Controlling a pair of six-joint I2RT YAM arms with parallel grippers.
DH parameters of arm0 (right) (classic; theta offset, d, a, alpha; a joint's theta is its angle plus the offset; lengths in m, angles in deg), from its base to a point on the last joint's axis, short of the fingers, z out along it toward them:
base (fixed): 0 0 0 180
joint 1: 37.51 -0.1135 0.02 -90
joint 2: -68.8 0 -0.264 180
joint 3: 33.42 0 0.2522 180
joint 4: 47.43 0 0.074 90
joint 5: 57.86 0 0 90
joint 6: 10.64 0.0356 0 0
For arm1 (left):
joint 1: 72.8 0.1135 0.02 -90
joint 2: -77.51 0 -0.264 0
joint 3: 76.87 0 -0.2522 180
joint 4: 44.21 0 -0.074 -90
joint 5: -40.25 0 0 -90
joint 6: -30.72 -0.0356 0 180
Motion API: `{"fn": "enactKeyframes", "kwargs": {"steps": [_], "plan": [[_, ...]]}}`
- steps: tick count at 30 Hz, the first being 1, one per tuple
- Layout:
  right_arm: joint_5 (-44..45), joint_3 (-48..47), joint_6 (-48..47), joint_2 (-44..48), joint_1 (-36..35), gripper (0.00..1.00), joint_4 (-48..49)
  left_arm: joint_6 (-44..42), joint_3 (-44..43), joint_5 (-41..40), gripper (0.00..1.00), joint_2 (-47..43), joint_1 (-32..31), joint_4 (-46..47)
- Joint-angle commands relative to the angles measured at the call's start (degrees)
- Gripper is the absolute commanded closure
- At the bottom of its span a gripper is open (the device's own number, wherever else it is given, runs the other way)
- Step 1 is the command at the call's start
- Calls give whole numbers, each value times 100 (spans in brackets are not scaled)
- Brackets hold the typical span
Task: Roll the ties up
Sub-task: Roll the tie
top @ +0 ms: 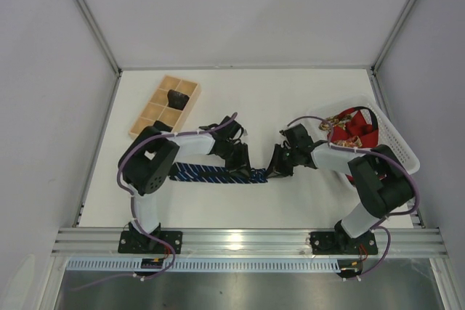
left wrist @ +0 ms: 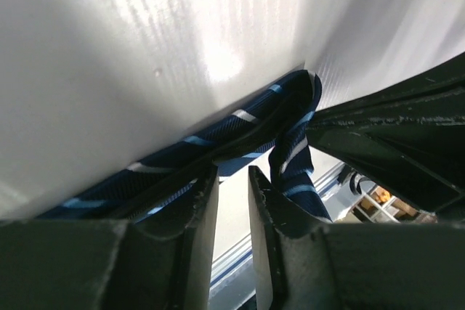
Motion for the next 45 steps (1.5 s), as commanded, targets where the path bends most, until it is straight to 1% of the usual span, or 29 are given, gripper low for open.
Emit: {"fn": "enactKeyframes", "kwargs": {"steps": [1, 8, 12, 17, 22, 23, 25, 26, 27, 29, 31, 34, 37, 45], "plan": [[213, -271, 5, -192, -77, 92, 44, -207, -79, -375, 71, -417, -15, -290], [240, -298, -101, -350, -148, 93, -26, -321, -140, -463, 68, -795, 46, -616], [257, -350, -171, -377, -95, 94, -105, -435, -386, -604, 68, -935, 125, -1019], [179, -438, -154, -307, -86, 93, -158, -497, -430, -850, 68, -1453, 310, -1336], [55, -491, -83, -35, -95, 91, -131, -541, -465, -1017, 68, -1788, 337, -1688], [64, -543, -127, 9, -86, 88, -201, -515, -413, -991, 67, -1841, 337, -1679], [56, -718, -241, 10, -86, 85, -315, -471, -229, -842, 66, -1929, 319, -1548], [20, -781, -372, 1, -86, 83, -368, -410, -150, -737, 62, -1946, 319, -1469], [3, -833, -417, 10, -95, 82, -482, -357, -10, -457, 61, -1921, 328, -1286], [20, -939, -461, 45, -104, 81, -588, -121, 123, -192, 59, -1894, 284, -970], [81, -992, -479, 158, -113, 80, -658, 56, 211, -120, 57, -1824, 170, -819], [213, -1080, -593, 352, -95, 78, -834, 127, 98, -340, 54, -1561, 3, -862], [353, -1133, -759, 554, -78, 77, -1045, 145, -43, -646, 54, -1350, -85, -976], [486, -940, -909, 967, 63, 76, -1239, 39, -465, -1105, 58, -884, -94, -1266]]}}
